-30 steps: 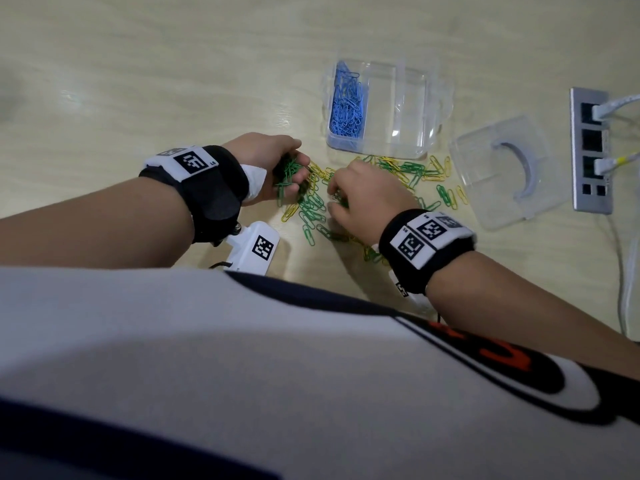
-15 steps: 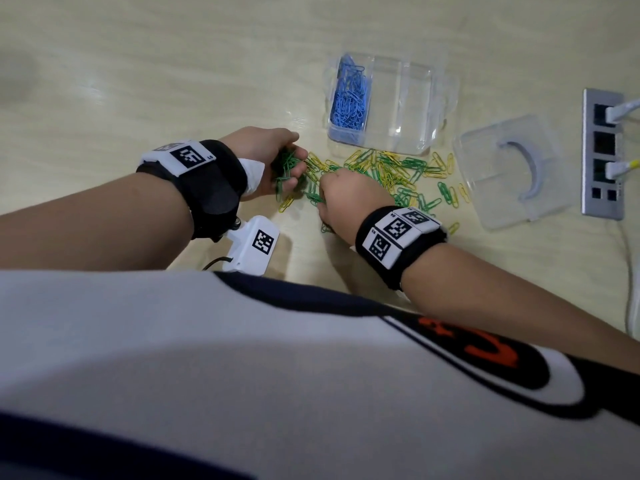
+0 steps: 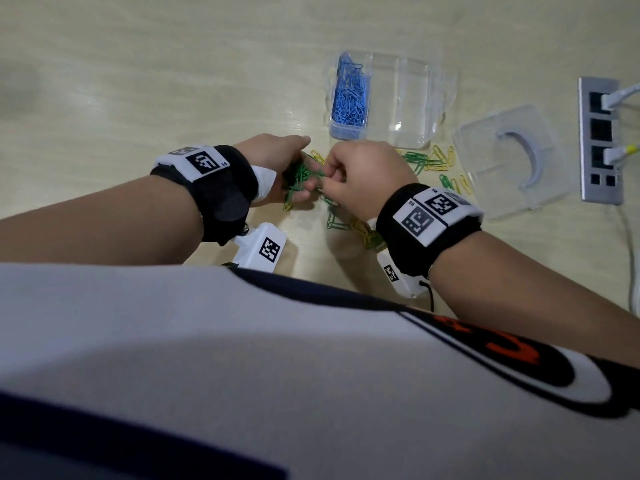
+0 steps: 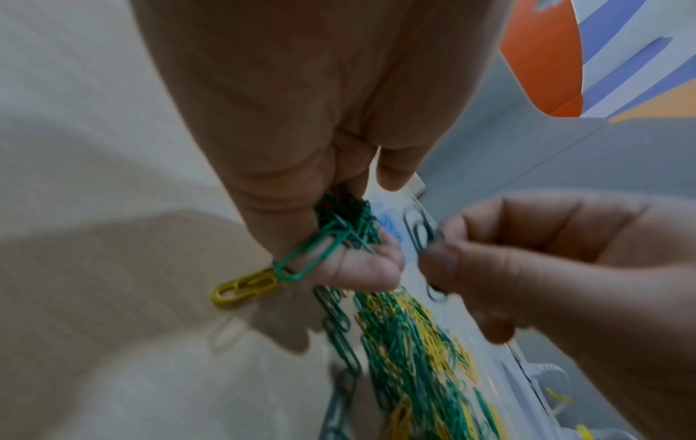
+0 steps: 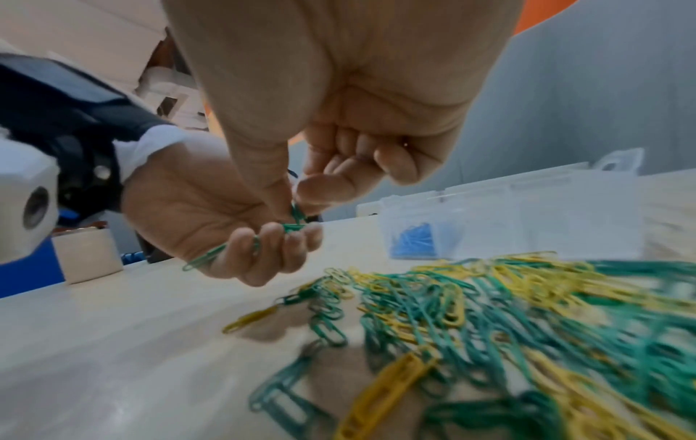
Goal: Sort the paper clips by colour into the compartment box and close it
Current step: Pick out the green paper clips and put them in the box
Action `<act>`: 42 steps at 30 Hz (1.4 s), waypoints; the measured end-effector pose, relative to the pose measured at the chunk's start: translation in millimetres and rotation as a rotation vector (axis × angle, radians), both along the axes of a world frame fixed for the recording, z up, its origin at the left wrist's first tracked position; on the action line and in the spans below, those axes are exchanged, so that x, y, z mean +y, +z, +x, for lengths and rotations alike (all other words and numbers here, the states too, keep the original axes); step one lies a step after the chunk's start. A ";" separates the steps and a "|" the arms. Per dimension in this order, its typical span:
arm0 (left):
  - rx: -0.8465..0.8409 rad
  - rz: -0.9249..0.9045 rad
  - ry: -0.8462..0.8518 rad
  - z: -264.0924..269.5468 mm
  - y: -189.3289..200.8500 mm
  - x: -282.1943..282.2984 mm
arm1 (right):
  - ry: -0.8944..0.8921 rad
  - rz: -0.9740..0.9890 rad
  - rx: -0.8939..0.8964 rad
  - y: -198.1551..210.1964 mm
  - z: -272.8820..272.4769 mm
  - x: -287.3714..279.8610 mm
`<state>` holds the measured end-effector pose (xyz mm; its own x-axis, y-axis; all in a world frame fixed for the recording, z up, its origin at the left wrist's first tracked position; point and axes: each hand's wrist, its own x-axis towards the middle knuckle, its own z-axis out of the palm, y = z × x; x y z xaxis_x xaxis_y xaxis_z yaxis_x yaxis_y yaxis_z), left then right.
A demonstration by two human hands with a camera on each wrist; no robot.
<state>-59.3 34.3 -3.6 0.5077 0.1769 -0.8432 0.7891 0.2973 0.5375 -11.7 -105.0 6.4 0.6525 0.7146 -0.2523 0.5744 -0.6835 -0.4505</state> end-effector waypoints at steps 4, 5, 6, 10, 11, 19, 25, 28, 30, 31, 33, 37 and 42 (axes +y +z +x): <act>-0.039 -0.045 -0.005 0.6 4.2 -8.7 | 0.045 0.029 -0.043 3.5 -7.9 9.1; -0.046 -0.051 -0.023 0.1 4.2 -9.4 | 0.033 0.055 -0.038 3.4 -8.5 7.9; -0.048 -0.060 -0.040 -0.5 3.6 -9.5 | 0.016 0.092 -0.030 2.3 -8.3 5.7; 0.002 -0.095 -0.010 -1.7 -0.7 -4.8 | 0.008 0.062 0.002 -6.6 -4.2 -11.6; 0.012 -0.085 -0.003 -1.6 -0.5 -3.2 | 0.044 -0.029 0.013 -10.0 -3.9 -15.2; 0.000 -0.047 0.045 -2.2 -4.1 17.8 | 0.127 -0.188 -0.065 -33.9 -12.1 -7.1; 0.006 -0.048 0.066 3.4 -4.3 24.8 | 0.304 -0.221 -0.155 -34.8 -7.7 4.8; -0.002 -0.056 0.081 5.5 -5.7 27.9 | 0.312 -0.232 -0.175 -34.0 -7.8 5.9; 0.001 -0.060 0.082 6.2 -6.5 29.6 | 0.282 -0.240 -0.156 -32.0 -8.1 7.0; 0.003 -0.061 0.082 6.3 -6.9 30.2 | 0.261 -0.248 -0.138 -31.0 -8.7 8.0; 0.008 -0.064 0.084 6.6 -7.9 31.1 | 0.230 -0.266 -0.115 -29.8 -10.1 10.6; 0.006 -0.076 0.090 5.4 -9.1 32.3 | 0.206 -0.301 -0.082 -31.5 -11.8 15.2; 0.022 -0.054 0.045 2.6 -9.4 31.1 | 0.117 -0.291 -0.026 -27.6 -1.8 17.9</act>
